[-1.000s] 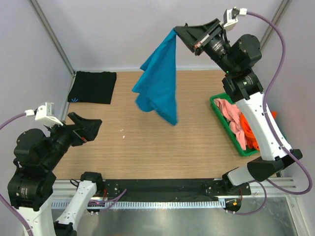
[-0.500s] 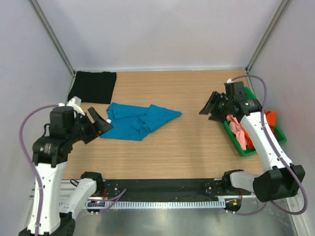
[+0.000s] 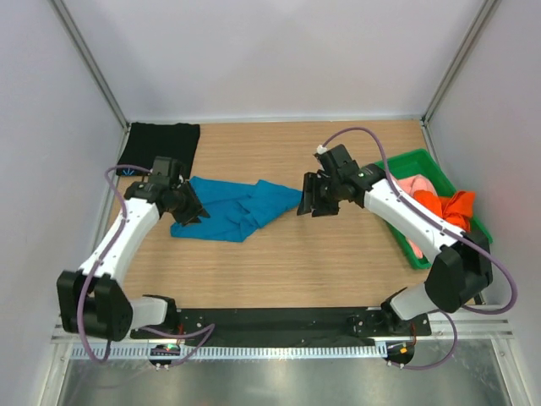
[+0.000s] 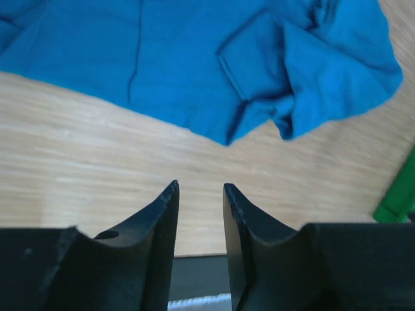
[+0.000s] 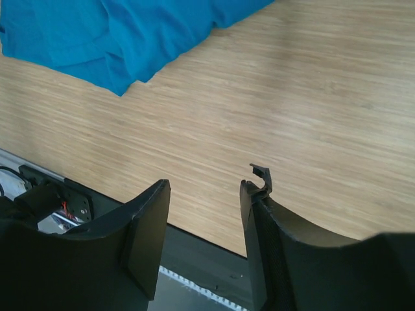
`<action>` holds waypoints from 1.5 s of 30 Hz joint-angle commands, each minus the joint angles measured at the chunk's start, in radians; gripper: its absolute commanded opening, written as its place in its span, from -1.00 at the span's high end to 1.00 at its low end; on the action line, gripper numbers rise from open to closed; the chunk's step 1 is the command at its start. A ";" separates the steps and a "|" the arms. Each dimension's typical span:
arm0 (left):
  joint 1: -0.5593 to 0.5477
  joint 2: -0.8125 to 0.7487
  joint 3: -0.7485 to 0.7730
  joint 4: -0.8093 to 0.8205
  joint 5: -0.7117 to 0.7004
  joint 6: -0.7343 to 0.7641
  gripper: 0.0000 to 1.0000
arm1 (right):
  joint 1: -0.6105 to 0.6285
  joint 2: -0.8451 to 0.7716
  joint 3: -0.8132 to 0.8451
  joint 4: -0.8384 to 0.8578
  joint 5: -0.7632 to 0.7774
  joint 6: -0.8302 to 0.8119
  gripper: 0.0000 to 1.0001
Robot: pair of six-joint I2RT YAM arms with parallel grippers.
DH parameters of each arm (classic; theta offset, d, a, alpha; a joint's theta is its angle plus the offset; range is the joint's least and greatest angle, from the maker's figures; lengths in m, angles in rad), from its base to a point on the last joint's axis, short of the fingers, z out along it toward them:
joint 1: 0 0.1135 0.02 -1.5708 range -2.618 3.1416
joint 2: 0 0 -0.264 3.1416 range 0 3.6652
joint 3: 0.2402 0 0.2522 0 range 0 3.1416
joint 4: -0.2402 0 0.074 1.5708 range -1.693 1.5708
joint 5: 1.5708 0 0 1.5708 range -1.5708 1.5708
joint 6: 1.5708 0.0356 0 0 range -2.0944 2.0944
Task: Fold and stack the t-shirts
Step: Move the tshirt to the center of the board, then flatten the tshirt out
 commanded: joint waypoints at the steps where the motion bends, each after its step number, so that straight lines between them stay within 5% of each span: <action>1: -0.003 0.106 -0.015 0.194 -0.084 0.047 0.34 | 0.016 0.027 0.092 0.042 0.027 -0.006 -0.06; 12: 0.063 0.476 0.071 0.243 -0.075 0.095 0.42 | 0.016 -0.031 0.051 -0.015 0.091 -0.063 -0.03; 33: 0.063 0.448 -0.078 0.348 -0.020 0.094 0.53 | 0.015 -0.054 -0.037 0.039 0.058 -0.014 -0.01; 41: 0.063 0.416 -0.080 0.352 -0.021 0.092 0.99 | 0.016 -0.068 -0.066 0.042 0.056 0.006 0.06; 45: 0.063 0.382 -0.084 0.346 -0.014 0.093 1.00 | 0.016 -0.071 -0.074 0.045 0.048 0.013 0.09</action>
